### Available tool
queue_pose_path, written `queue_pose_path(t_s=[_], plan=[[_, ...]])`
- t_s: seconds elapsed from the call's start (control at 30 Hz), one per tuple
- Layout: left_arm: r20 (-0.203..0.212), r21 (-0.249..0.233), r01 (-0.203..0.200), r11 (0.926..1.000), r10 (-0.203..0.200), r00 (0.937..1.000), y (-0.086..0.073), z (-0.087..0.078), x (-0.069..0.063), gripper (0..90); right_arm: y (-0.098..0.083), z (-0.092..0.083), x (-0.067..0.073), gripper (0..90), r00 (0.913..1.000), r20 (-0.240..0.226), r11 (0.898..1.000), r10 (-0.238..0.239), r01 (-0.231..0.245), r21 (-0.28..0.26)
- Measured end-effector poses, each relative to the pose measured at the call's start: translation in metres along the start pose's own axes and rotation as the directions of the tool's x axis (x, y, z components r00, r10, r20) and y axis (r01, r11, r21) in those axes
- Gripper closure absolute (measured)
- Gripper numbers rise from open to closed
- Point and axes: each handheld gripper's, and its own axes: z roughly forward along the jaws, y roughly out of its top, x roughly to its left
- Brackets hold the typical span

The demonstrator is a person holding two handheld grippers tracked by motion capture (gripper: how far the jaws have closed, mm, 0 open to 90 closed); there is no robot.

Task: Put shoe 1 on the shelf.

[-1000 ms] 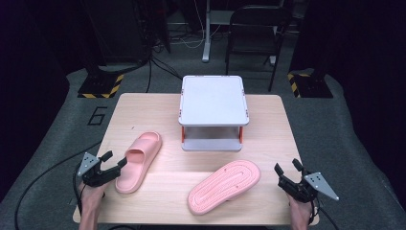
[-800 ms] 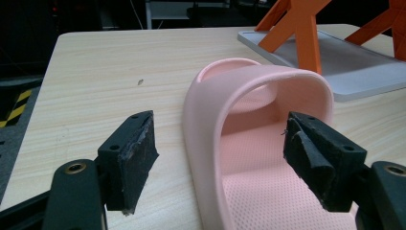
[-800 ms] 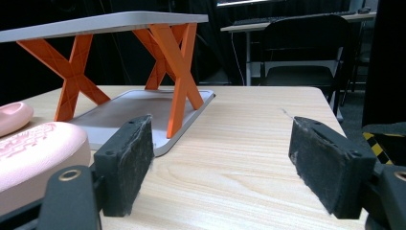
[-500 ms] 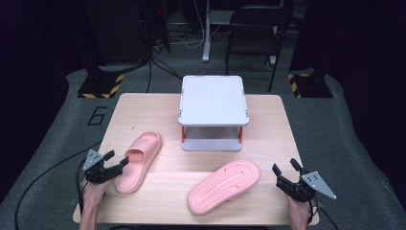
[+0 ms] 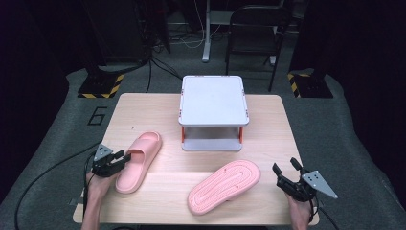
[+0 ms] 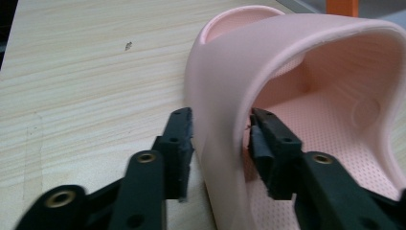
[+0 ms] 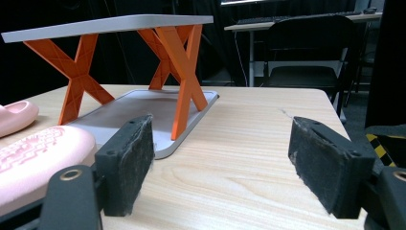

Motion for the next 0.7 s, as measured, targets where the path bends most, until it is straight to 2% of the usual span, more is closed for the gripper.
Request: queue_pose_path(t_s=[0.13,0.33,0.4,0.57,0.6,0.7], plan=[[0.004,-0.01,-0.024,0.9997,0.024,0.9997,0.002,0.002,-0.002,75.5,0.009,0.003,0.003,23.3,0.9996,-0.011,1.0,-0.026,0.026,0.002],[-0.029,-0.006,-0.061,0.9981,0.06,0.9978,0.005,0.003,-0.006,80.6,0.031,0.011,0.01,23.3,0.9978,-0.045,0.999,-0.05,0.049,-0.009],[-0.022,-0.006,-0.063,0.998,0.063,0.9978,0.005,0.002,-0.008,81.7,0.041,0.017,0.013,23.3,0.9962,-0.062,0.998,-0.062,0.061,-0.013],[0.01,-0.011,-0.112,0.9937,0.112,0.9937,0.009,0.0,-0.025,81.9,0.063,0.035,0.021,22.1,0.9905,-0.115,0.997,-0.076,0.079,0.017],[0.02,-0.01,-0.139,0.9902,0.139,0.99,0.011,-0.001,-0.031,81.9,0.067,0.041,0.023,21.3,0.9897,-0.126,0.997,-0.068,0.072,0.03],[0.044,-0.031,-0.153,0.9878,0.154,0.9871,0.015,-0.002,-0.045,81.8,0.079,0.057,0.026,21.3,0.9878,-0.152,0.997,-0.033,0.043,0.066]])
